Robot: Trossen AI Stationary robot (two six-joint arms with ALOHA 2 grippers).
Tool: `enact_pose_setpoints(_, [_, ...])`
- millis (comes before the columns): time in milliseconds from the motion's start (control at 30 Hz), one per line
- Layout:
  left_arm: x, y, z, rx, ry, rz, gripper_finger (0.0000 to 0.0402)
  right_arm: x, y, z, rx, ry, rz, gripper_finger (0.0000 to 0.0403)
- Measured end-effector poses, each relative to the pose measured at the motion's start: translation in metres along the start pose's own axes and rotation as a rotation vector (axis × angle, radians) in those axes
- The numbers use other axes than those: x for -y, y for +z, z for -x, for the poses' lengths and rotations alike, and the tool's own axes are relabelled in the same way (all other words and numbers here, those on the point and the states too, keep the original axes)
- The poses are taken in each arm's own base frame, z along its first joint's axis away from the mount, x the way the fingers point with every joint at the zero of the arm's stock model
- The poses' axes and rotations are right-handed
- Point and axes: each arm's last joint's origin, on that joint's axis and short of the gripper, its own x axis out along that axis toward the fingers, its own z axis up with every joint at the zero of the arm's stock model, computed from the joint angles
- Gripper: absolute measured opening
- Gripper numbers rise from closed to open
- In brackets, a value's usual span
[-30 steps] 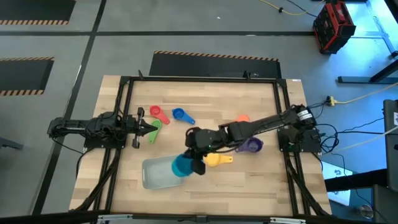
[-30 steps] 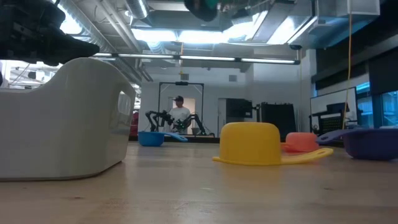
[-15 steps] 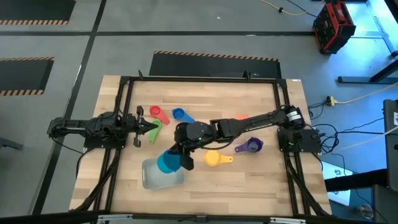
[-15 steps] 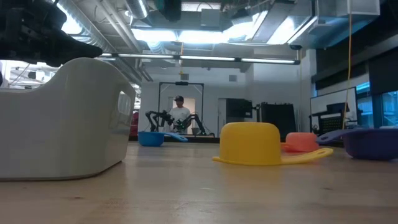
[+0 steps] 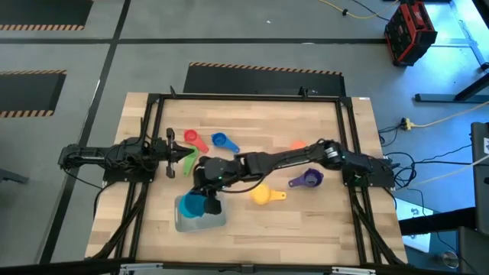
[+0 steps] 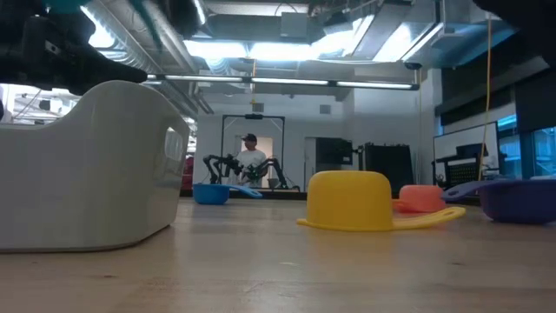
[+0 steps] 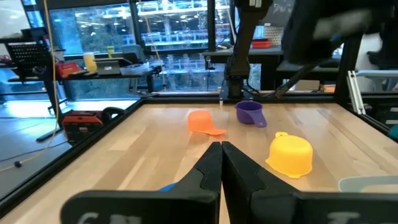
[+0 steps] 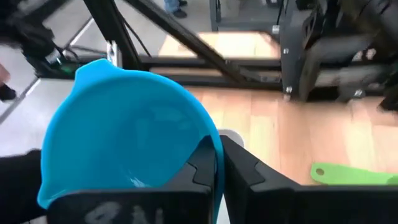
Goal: Nest measuring cups in basket
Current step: Put the light blue measuring cup into the grey bin
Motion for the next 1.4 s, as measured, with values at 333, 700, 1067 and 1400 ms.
enact_pose_setpoints(333, [0.000,0.000,0.000,-0.001,0.000,-0.001,0.0000,0.006,-0.027,-0.030,-0.092,-0.012,-0.013,0.0016])
enact_pose_setpoints(700, [0.000,0.000,0.000,-0.002,0.000,0.000,0.0000,0.001,-0.051,-0.051,-0.149,-0.003,-0.005,0.0016])
enact_pose_setpoints(1067, [0.000,0.000,0.000,-0.002,0.000,0.000,0.0000,0.003,-0.061,-0.051,-0.226,-0.017,-0.011,0.0016])
enact_pose_setpoints(1400, [0.000,0.000,0.000,-0.002,-0.001,0.000,0.0000,0.008,-0.081,-0.070,-0.263,-0.017,0.003,0.0016])
